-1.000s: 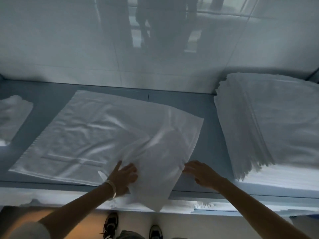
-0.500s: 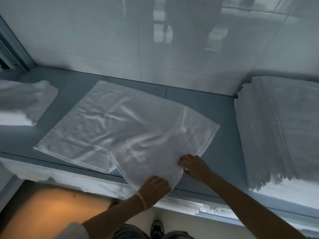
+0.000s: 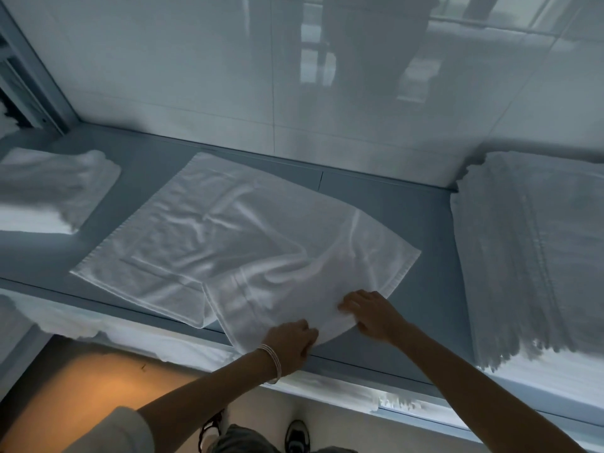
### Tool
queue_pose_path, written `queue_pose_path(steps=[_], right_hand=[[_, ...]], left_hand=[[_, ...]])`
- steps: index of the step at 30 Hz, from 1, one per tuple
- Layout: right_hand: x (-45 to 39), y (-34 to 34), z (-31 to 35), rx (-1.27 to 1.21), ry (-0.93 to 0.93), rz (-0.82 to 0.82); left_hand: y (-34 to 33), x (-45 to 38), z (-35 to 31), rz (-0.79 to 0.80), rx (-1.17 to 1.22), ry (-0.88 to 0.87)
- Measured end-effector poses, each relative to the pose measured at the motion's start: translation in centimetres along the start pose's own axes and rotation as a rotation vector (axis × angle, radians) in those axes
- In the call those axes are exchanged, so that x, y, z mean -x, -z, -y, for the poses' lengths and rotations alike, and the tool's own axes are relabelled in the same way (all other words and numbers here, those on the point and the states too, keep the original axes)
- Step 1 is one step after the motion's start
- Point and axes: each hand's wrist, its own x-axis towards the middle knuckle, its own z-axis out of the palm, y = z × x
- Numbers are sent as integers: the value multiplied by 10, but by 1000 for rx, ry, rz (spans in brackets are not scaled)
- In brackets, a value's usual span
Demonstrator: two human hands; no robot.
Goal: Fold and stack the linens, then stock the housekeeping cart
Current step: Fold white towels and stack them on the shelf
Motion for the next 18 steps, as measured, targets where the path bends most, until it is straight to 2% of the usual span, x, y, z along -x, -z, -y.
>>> queue_pose_path(steps=[4,6,8,11,15,18], right_hand=[[-9,11,-16,114,-92,-106],[-16,29,-28,138,-119,-132],[-26,54,-48,62,-161,-117],[-44,102,-75,-99,-159,-3],[-75,173,-87,-173,-85,-42],[-104,213,-80,-62,-213,-30]], left_hand=[[37,-7,9,-170,698,313],[60,-5,15,-129,969,335],[81,0,19,-75,1173,365],[111,9,18,18,1514,422],[136,22,4,209,1888,277],[148,28,6,213,1945,190]])
